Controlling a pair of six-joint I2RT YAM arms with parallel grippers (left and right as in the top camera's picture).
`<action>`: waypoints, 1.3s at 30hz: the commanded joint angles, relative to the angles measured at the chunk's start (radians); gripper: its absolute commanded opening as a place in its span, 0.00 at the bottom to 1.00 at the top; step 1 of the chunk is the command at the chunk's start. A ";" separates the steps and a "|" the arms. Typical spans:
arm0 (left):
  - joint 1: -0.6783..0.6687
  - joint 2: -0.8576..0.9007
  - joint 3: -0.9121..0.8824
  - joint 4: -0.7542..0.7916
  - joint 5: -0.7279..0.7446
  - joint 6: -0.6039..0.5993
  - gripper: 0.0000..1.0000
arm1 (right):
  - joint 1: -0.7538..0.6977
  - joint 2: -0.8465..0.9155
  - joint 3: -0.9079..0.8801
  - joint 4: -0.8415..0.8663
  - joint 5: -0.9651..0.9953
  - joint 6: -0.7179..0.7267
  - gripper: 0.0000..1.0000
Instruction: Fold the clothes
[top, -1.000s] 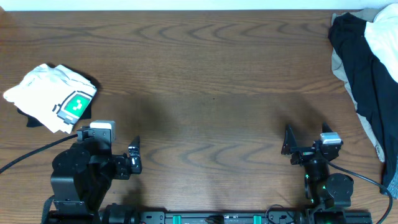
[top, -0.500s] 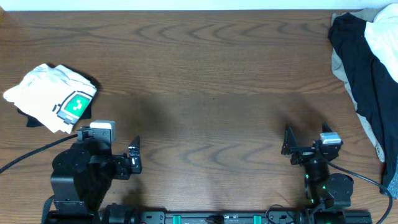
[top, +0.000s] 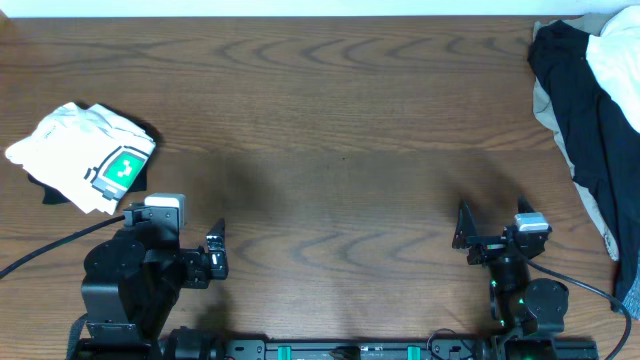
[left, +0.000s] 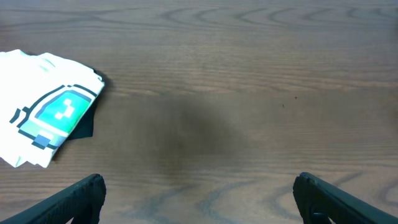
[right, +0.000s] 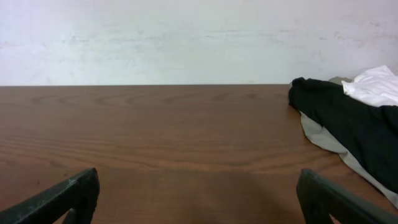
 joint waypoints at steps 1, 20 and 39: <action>-0.004 -0.005 -0.003 -0.002 0.007 0.013 0.98 | -0.004 -0.006 -0.002 -0.004 -0.003 -0.016 0.99; -0.004 -0.028 -0.008 -0.002 0.007 0.013 0.98 | -0.004 -0.006 -0.002 -0.004 -0.004 -0.015 0.99; -0.004 -0.506 -0.628 0.420 -0.055 0.017 0.98 | -0.004 -0.006 -0.002 -0.004 -0.004 -0.016 0.99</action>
